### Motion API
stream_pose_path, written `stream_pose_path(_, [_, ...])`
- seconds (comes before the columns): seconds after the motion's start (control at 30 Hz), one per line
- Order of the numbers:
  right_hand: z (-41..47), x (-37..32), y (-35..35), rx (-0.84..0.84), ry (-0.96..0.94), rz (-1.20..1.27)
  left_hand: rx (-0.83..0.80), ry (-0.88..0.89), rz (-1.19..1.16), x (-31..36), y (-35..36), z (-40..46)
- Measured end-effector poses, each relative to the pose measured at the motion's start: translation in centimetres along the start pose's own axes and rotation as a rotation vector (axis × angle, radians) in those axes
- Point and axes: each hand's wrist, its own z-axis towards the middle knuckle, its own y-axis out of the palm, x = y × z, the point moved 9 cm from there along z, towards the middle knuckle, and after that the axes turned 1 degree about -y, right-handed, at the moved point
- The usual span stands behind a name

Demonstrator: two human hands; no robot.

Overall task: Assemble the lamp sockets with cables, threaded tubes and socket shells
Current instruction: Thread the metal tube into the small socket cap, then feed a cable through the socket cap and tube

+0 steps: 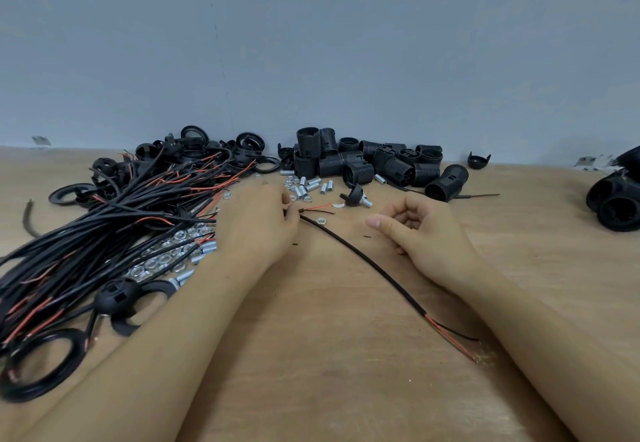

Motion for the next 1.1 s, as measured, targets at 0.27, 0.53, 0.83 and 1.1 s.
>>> stream_pose_path(0.27, [-0.7, -0.4, 0.8, -0.046, 0.038, 0.044, -0.023, 0.056, 0.214, -1.2, 1.5, 5.7])
stream_pose_path(0.53, [-0.6, 0.4, 0.6, -0.036, 0.104, 0.185, -0.124, 0.078, 0.388, -4.4, 2.0, 12.5])
stream_pose_path(0.83, [-0.5, 0.2, 0.3, -0.017, 0.093, 0.171, 0.053, 0.088, 0.247, -3.0, -0.9, 10.1])
stream_pose_path(1.1, [-0.5, 0.5, 0.0, 0.013, 0.118, 0.207, 0.248, 0.173, -0.039, -0.3, -3.7, 6.4])
